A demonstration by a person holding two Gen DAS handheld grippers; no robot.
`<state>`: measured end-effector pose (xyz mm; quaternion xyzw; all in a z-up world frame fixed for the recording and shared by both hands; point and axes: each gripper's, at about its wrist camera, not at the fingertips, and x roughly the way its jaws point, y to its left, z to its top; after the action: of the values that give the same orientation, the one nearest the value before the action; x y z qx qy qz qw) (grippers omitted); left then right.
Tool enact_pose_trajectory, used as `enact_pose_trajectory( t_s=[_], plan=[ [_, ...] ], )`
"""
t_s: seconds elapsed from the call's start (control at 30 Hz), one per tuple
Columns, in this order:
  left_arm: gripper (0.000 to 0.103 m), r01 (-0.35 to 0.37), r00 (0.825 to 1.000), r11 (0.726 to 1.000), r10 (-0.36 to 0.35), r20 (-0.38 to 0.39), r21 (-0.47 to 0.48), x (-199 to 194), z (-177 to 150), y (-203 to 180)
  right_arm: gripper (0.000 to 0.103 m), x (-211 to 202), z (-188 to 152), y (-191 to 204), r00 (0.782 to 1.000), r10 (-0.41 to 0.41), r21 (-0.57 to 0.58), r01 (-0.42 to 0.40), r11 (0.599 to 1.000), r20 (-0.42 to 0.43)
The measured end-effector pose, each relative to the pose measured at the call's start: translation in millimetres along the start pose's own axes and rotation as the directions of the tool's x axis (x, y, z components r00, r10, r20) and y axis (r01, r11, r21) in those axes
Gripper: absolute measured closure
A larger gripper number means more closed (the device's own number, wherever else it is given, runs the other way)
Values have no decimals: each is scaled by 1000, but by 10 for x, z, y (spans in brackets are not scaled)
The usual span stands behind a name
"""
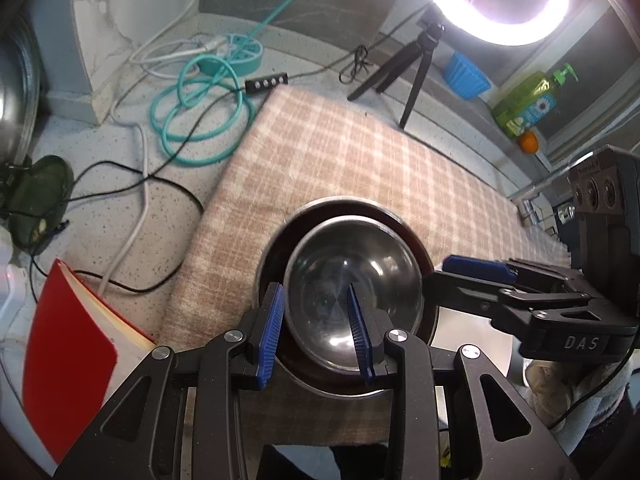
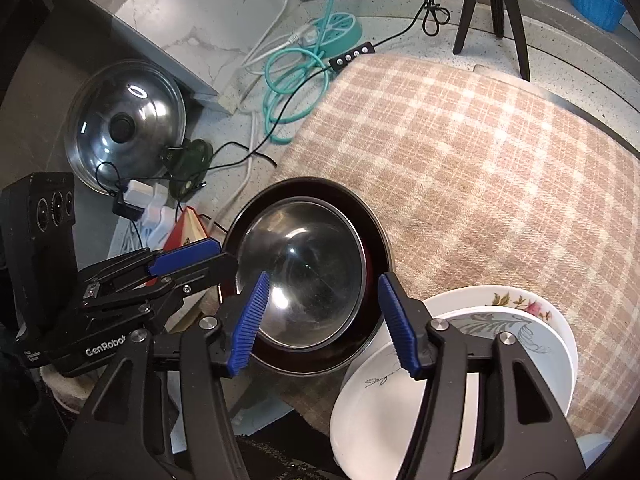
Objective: Organize plates and bowls
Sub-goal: 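Open both tools and move them toward the pale blue bowl, then close both tools on the rim of the pale blue bowl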
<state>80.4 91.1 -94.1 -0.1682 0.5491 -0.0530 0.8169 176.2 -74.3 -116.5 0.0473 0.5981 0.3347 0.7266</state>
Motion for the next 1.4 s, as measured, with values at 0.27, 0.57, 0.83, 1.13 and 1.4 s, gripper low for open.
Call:
enact_pose_trajectory(
  t_s=[0.27,0.57,0.83,1.13,1.4],
  plan=[
    [45,-26,997,1000,25,68,12,-188,59,-45,24,-369,-74,-70,992,-73,0,73,997,99],
    [43,-7,989,998,-3,146,69,-437,122,-291,21,-952,-272,-348,967,-147,53,139,989,210],
    [40,63,984,992,-80,162,107,-443,107,-579,21,-1474,-588,-712,927,-232,158,193,968,294],
    [40,53,988,963,-90,129,265,-301,-105,-1181,21,-1912,-1086,-1043,863,-360,267,275,924,356],
    [40,79,989,917,-120,81,390,-144,-263,-1673,21,-2041,-1519,-1337,830,-454,347,342,873,323]
  ],
)
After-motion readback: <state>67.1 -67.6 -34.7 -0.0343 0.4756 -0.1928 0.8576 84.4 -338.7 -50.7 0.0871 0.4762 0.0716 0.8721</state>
